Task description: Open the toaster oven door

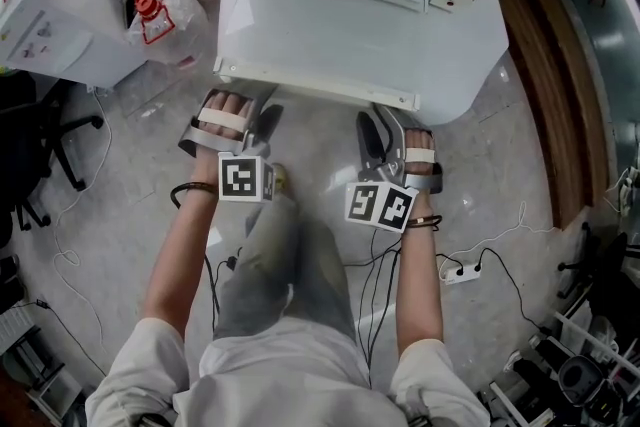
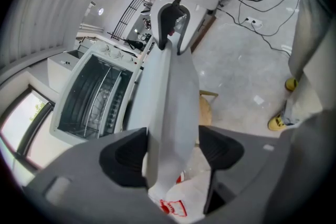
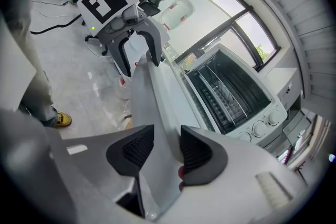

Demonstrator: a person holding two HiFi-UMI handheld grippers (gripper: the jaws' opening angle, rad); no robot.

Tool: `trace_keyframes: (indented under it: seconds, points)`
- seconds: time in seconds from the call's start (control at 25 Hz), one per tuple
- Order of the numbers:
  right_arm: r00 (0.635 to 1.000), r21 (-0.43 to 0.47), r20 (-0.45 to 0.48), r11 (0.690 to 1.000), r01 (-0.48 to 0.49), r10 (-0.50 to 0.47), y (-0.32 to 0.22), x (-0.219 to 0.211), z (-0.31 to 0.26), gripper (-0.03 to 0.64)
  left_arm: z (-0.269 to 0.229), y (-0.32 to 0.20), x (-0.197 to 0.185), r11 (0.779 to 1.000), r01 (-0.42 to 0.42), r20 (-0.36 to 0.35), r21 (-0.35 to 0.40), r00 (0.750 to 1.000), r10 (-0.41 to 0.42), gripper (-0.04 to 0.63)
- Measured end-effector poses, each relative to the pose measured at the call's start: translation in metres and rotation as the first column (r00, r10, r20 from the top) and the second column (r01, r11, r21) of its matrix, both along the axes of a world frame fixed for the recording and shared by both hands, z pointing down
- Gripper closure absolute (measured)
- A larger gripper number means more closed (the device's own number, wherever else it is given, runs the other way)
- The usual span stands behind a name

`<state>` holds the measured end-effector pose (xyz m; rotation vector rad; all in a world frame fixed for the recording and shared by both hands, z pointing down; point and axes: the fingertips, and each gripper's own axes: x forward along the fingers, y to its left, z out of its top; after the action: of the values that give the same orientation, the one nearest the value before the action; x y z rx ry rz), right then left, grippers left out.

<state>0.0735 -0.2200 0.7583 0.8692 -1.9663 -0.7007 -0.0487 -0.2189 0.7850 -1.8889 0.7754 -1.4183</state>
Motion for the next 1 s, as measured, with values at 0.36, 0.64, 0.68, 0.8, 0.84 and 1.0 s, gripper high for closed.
trace_keyframes:
  seconds: [0.36, 0.64, 0.68, 0.8, 0.84, 1.0]
  points:
    - [1.000, 0.000, 0.012, 1.000, 0.004, -0.004, 0.000, 0.000, 0.002, 0.477, 0.006, 0.001, 0.001, 1.000, 0.000, 0.008, -0.017, 1.000, 0.000, 0.273]
    - [1.000, 0.001, 0.022, 1.000, -0.011, 0.011, 0.000, 0.002, -0.004, 0.477, 0.000, 0.003, 0.000, 1.000, 0.013, -0.002, -0.025, 1.000, -0.013, 0.249]
    - [0.999, -0.003, 0.029, 1.000, -0.016, 0.016, 0.001, 0.002, -0.005, 0.477, -0.002, 0.004, -0.001, 1.000, 0.018, -0.010, -0.026, 1.000, -0.018, 0.256]
    - [1.000, -0.001, 0.018, 1.000, -0.015, 0.015, 0.007, 0.004, -0.006, 0.477, -0.004, 0.009, -0.005, 0.999, 0.026, -0.014, -0.029, 1.000, -0.027, 0.264]
    - [1.000, -0.002, 0.021, 1.000, -0.015, 0.015, 0.009, 0.005, -0.007, 0.477, -0.005, 0.011, -0.006, 0.999, 0.029, -0.015, -0.031, 0.999, -0.029, 0.264]
    - [0.994, -0.035, 0.099, 0.998, -0.051, 0.054, 0.015, 0.009, -0.021, 0.478, -0.013, 0.019, -0.008, 0.998, 0.046, -0.044, -0.051, 0.998, -0.048, 0.264]
